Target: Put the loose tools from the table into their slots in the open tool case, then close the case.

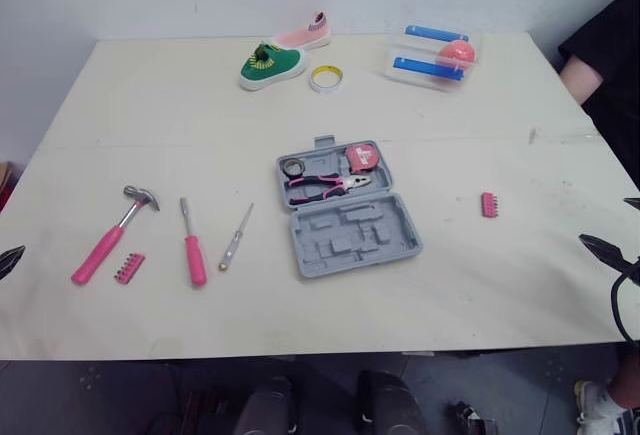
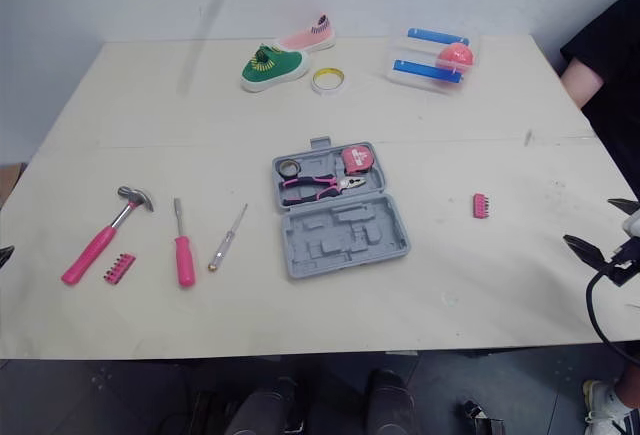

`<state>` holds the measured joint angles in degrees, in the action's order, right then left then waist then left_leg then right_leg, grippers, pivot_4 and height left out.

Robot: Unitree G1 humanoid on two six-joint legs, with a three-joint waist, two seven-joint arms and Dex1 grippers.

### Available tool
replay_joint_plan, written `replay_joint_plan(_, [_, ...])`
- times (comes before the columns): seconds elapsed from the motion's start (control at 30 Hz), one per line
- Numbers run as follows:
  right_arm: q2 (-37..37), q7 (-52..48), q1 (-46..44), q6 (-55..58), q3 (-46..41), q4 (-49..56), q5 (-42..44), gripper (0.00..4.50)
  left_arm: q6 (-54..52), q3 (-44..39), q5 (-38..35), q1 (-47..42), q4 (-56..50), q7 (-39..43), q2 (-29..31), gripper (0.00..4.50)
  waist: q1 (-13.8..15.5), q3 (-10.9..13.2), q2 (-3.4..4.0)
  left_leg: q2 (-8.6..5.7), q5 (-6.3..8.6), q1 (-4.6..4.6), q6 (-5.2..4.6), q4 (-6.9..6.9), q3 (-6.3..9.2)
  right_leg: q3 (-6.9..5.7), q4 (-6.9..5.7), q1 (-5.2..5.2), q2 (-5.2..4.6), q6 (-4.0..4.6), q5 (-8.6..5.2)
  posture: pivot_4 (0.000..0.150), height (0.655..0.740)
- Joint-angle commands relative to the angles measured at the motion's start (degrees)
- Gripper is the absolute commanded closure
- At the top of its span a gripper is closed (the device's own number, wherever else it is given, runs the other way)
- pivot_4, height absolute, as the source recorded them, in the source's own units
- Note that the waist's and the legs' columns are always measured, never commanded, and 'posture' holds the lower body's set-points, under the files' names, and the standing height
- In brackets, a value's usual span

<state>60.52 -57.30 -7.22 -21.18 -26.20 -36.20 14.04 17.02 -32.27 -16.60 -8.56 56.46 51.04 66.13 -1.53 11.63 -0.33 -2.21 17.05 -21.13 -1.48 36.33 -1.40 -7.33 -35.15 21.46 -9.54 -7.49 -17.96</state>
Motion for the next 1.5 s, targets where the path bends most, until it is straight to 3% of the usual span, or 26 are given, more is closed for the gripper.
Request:
replay_joint_plan(0.03, [-0.9,-1.0,-2.1,1.0,0.9,1.5,1.5,0.0,-2.7,-2.7,-3.8,1.0,-6.4,1.5,-0.5,0.09,0.0,0.0,0.0,0.0,0.0,0.0,0.0,0.0,0.0,0.0,0.0,0.0,0.0,0.0,0.0,0.15,0.74])
replay_joint_plan(0.27, [-6.9,-4.6,-8.0,15.5,7.5,14.6,7.4,0.0,-17.2,-5.1,-11.4,7.5,-35.6,0.3,-7.9,0.09,0.0,0.0,-0.05,0.13,0.08,-0.06,0.06,0.28,0.01,0.09,-0.19,0.06,0.03,0.03,0.02,0.15,0.74])
replay_joint_plan(0.47, [-12.1,0.4,-14.9,25.2,14.3,22.3,5.3,0.0,-33.0,2.0,-14.6,9.6,-64.6,-9.7,-15.5,0.09,0.3,0.0,-0.04,0.24,0.41,-0.15,-0.03,0.99,-0.02,0.34,-0.33,-0.04,0.05,0.04,0.03,0.15,0.74])
replay_joint_plan(0.57, [-14.8,1.9,-19.7,29.0,19.8,22.6,2.2,0.86,-40.1,10.9,-13.1,6.0,-74.2,-15.5,-19.1,0.94,1.2,0.0,-0.03,0.22,0.42,-0.14,-0.03,1.02,-0.04,0.65,-0.35,-0.02,0.13,0.04,0.03,0.15,0.74])
replay_joint_plan(0.6, [-15.5,2.4,-20.8,29.8,20.9,22.0,1.3,1.53,-42.6,12.9,-12.9,4.4,-75.5,-17.6,-20.4,1.52,1.4,0.0,-0.04,0.21,0.42,-0.15,-0.04,1.02,-0.07,0.68,-0.37,0.0,0.15,0.04,0.03,0.15,0.74])
replay_joint_plan(0.67, [-16.6,3.1,-22.3,29.9,22.5,20.4,-0.4,2.3,-46.5,16.2,-13.0,1.9,-77.4,-20.1,-22.7,2.26,1.7,0.0,-0.04,0.2,0.42,-0.16,-0.04,1.08,-0.08,0.69,-0.4,0.01,0.21,0.05,0.03,0.15,0.74])
replay_joint_plan(0.8, [-17.5,3.9,-24.2,25.7,25.6,16.0,-5.0,4.36,-50.6,21.9,-10.2,-3.0,-76.9,-23.4,-26.1,4.16,1.8,0.0,-0.04,0.16,0.42,-0.2,-0.06,1.14,-0.11,0.62,-0.4,0.02,0.26,0.05,0.04,0.15,0.74])
replay_joint_plan(0.83, [-17.8,5.4,-25.0,23.5,26.4,13.9,-7.0,4.5,-51.7,23.6,-9.6,-4.7,-76.1,-24.7,-27.6,4.44,1.9,0.0,-0.04,0.15,0.42,-0.18,-0.06,1.15,-0.14,0.58,-0.41,0.02,0.28,0.05,0.04,0.15,0.74])
replay_joint_plan(1.17, [-23.8,9.4,-33.6,13.3,30.8,-0.5,-14.2,4.5,-57.2,35.0,-4.7,-15.1,-64.8,-27.8,-40.1,4.44,1.3,0.0,-0.05,0.3,0.43,-0.21,-0.05,1.29,-0.19,0.58,-0.39,0.01,0.49,0.0,0.07,0.15,0.74])
replay_joint_plan(1.5, [-27.9,8.8,-35.4,11.2,31.8,-1.9,-14.6,4.5,-59.6,37.7,-0.5,-18.3,-59.8,-28.5,-43.5,4.44,1.4,0.0,-0.05,0.43,0.46,-0.24,0.01,1.44,-0.19,0.64,-0.39,0.01,0.65,0.01,0.08,0.15,0.74])
